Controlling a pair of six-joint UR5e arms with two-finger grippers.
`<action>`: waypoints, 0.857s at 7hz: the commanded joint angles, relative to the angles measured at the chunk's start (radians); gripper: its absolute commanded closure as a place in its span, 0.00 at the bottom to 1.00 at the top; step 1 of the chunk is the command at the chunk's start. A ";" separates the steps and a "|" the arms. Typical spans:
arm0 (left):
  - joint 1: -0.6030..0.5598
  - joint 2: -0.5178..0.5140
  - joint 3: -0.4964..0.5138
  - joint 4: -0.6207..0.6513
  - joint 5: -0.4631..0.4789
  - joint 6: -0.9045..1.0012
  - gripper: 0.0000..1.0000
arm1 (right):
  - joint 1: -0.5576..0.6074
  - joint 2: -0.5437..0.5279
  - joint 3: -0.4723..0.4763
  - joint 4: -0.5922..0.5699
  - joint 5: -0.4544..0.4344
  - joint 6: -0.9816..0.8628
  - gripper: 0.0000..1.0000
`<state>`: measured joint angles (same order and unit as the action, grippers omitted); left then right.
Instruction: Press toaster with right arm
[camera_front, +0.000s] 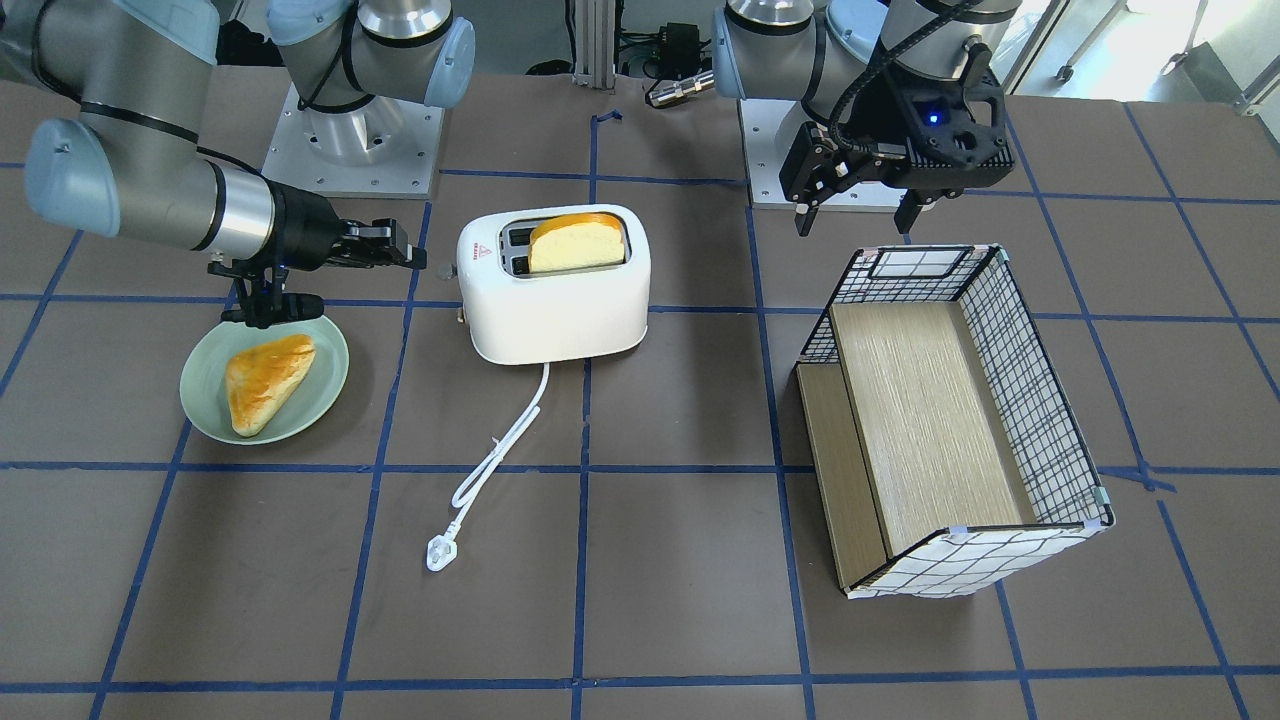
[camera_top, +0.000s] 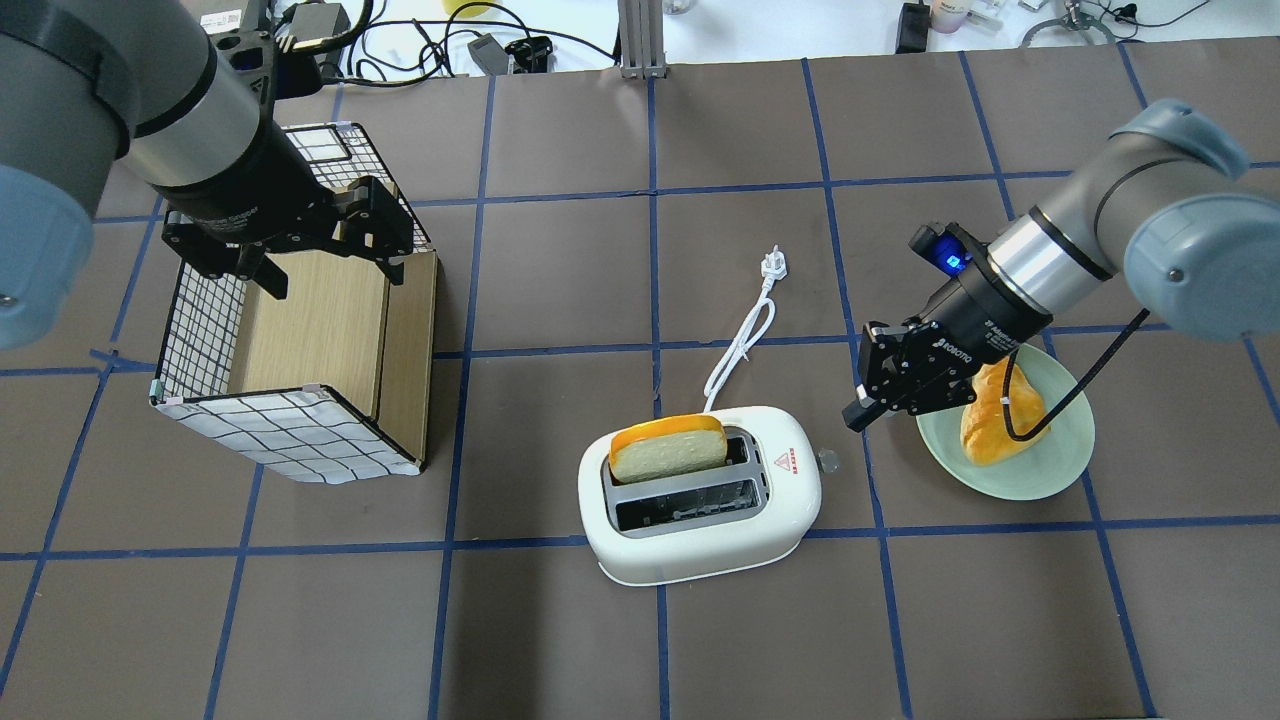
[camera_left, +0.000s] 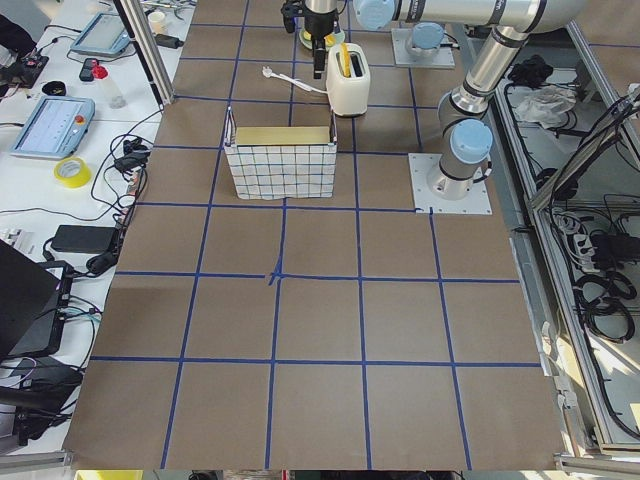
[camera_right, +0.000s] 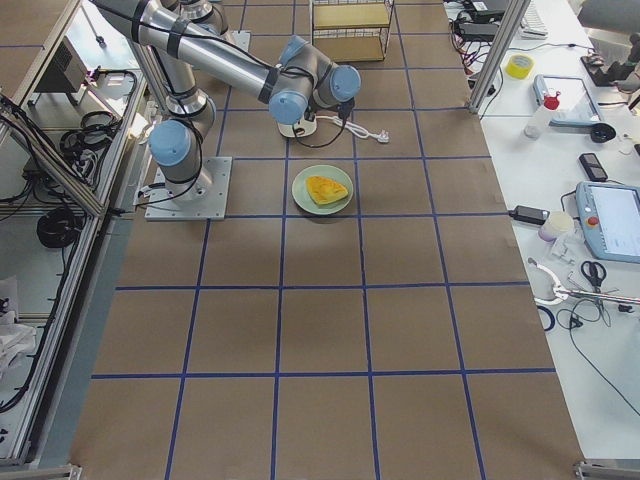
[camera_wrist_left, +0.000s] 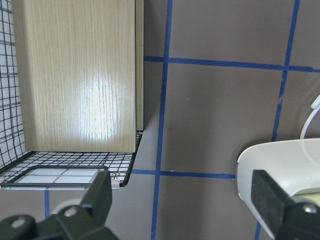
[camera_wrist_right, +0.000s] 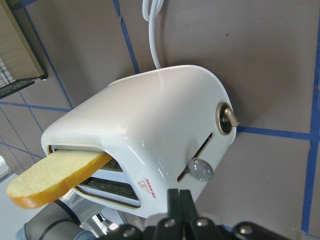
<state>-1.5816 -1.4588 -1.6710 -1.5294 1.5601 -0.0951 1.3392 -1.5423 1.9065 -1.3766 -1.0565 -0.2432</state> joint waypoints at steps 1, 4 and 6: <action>0.000 0.000 -0.001 0.000 0.000 0.000 0.00 | 0.002 -0.002 -0.105 0.031 -0.177 0.071 0.00; 0.000 0.000 -0.001 0.000 0.000 0.000 0.00 | 0.009 -0.007 -0.303 0.017 -0.382 0.281 0.00; 0.000 0.000 0.001 0.000 0.000 0.000 0.00 | 0.027 -0.015 -0.357 -0.021 -0.482 0.329 0.00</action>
<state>-1.5816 -1.4588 -1.6718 -1.5294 1.5600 -0.0951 1.3540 -1.5520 1.5814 -1.3700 -1.4852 0.0514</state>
